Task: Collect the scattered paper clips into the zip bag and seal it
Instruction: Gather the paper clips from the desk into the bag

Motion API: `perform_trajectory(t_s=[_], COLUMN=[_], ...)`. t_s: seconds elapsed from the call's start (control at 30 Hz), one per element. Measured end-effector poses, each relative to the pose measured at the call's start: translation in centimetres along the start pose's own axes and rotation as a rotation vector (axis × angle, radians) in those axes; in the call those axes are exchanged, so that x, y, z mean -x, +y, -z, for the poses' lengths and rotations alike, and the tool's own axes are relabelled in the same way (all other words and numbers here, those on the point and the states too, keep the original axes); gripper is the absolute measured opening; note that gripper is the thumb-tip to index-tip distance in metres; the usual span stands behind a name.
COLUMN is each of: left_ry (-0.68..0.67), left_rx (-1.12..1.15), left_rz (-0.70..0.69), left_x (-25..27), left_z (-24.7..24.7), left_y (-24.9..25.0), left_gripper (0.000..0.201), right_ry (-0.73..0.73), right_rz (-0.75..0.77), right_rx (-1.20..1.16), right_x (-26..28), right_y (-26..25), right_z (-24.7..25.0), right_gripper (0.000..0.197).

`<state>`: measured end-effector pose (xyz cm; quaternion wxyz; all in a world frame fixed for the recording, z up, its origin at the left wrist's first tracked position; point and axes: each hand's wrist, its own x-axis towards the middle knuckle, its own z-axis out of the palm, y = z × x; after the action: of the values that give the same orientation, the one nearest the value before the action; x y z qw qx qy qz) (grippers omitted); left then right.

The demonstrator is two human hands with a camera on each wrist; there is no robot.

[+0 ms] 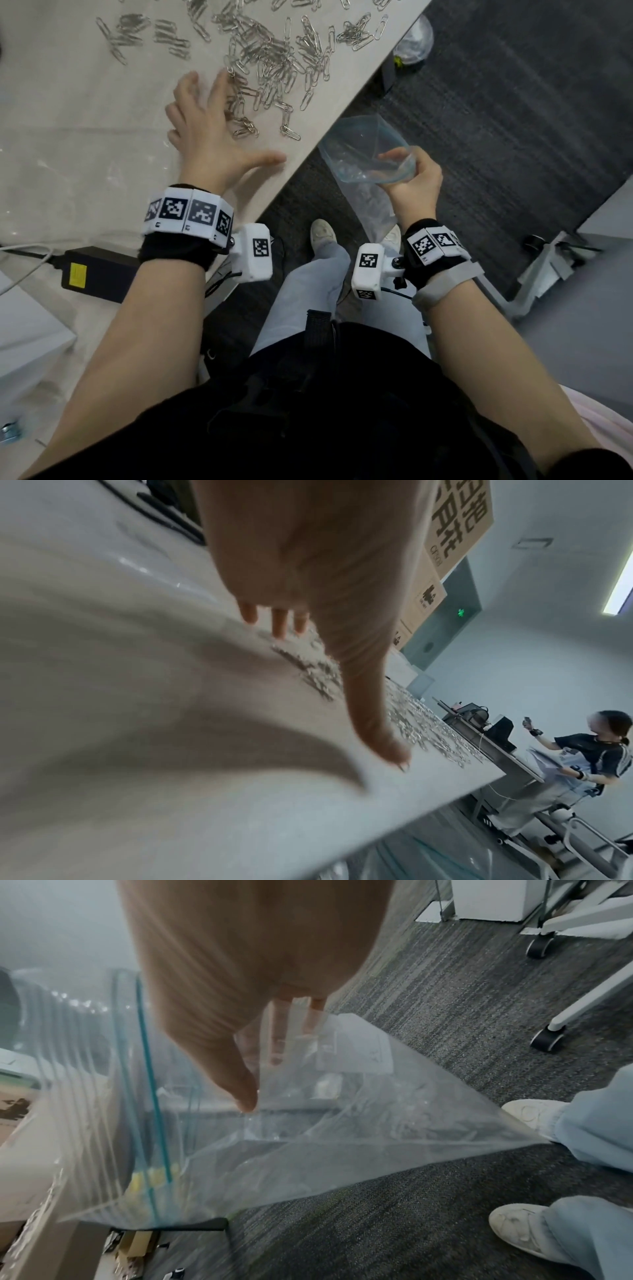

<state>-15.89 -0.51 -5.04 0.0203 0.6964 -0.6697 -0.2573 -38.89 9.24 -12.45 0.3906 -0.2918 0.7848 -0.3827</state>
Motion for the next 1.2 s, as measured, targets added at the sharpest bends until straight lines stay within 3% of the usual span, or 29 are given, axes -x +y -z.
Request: perform_trajectory(t_s=[0.1, 0.23, 0.47, 0.57, 0.67, 0.77, 1.0, 1.2], left_ry=[-0.061, -0.021, 0.048, 0.050, -0.070, -0.113, -0.032, -0.074], left_rx=[0.070, 0.284, 0.332, 0.288, 0.106, 0.167, 0.323, 0.403], left_rz=[-0.040, -0.033, -0.136, -0.143, -0.109, -0.123, -0.228, -0.295], left_x=[-0.4, -0.3, -0.1, 0.1, -0.2, -0.9, -1.4, -1.3], left_z=[0.3, -0.6, -1.4, -0.6, 0.7, 0.8, -1.4, -0.4], left_y=[-0.4, 0.1, 1.1, 1.1, 0.5, -0.1, 2.2, 3.3], left_gripper=[0.115, 0.097, 0.065, 0.073, 0.088, 0.076, 0.050, 0.058], right_ry=[-0.012, -0.037, -0.043, -0.039, -0.046, -0.066, -0.069, -0.081], right_rz=[-0.011, 0.043, 0.030, 0.025, 0.027, 0.025, 0.029, 0.038], right_rx=[0.038, 0.116, 0.121, 0.107, 0.118, 0.103, 0.089, 0.070], right_x=[-0.1, 0.2, 0.3, 0.4, 0.3, 0.0, -0.3, -0.6], right_y=[-0.5, -0.9, -1.6, -1.7, -1.7, -1.8, -1.5, -1.8], right_z=[-0.2, -0.2, -0.6, -0.7, -0.6, -0.6, -1.0, -0.9], right_gripper=[0.026, 0.019, 0.022, 0.029, 0.030, 0.026, 0.035, 0.035])
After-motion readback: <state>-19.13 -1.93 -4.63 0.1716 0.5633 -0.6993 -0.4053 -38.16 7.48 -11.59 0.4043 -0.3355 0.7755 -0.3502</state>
